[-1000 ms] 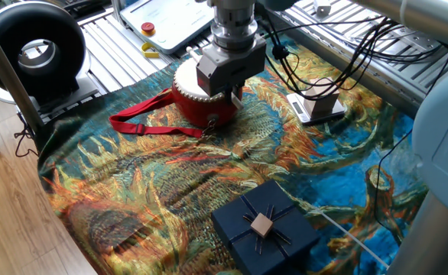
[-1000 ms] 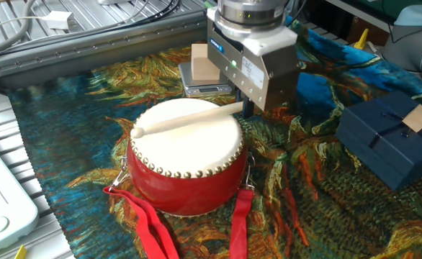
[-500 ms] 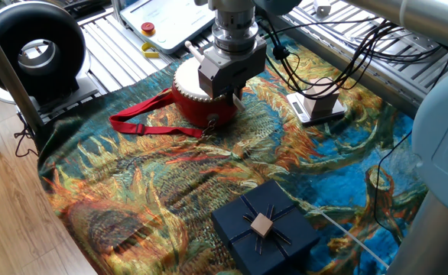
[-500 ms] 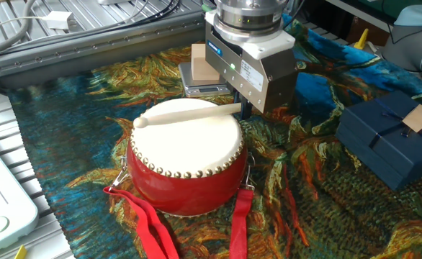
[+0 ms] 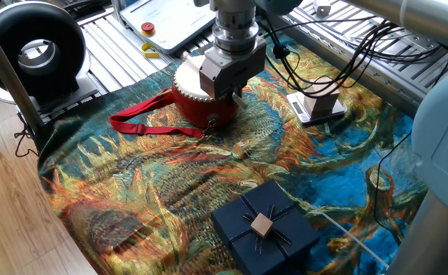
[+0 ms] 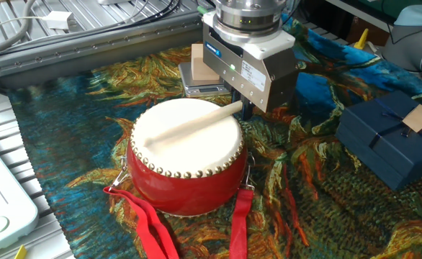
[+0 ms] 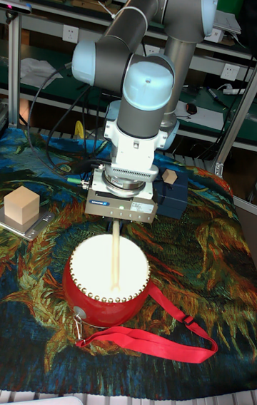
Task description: Play the drum
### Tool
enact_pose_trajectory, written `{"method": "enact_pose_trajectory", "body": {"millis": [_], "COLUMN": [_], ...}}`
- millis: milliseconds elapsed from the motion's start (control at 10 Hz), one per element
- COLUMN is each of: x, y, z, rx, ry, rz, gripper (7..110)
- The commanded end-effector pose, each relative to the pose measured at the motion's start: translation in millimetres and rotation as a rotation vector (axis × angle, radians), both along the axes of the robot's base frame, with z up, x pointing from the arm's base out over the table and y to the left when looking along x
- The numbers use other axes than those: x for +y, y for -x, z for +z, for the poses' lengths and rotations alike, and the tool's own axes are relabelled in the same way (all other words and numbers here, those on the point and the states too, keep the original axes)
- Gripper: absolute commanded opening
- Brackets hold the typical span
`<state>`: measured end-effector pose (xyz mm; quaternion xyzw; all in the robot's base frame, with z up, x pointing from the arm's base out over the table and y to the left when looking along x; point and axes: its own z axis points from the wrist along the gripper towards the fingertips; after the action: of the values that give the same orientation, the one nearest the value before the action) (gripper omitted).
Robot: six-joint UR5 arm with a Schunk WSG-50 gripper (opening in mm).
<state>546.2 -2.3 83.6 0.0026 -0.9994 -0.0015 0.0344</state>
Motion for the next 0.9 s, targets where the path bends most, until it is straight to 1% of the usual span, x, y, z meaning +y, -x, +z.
{"method": "enact_pose_trajectory", "body": {"millis": [0, 400, 800], "x": [1, 3, 8], "y": [-0.9, 1.2, 4.5], "z": [3.9, 9.6, 23.7], "rx": [-0.001, 0.002, -0.005], "ry": [-0.020, -0.033, -0.057], "rz": [0.007, 0.013, 0.033], "gripper": [22, 22, 22]}}
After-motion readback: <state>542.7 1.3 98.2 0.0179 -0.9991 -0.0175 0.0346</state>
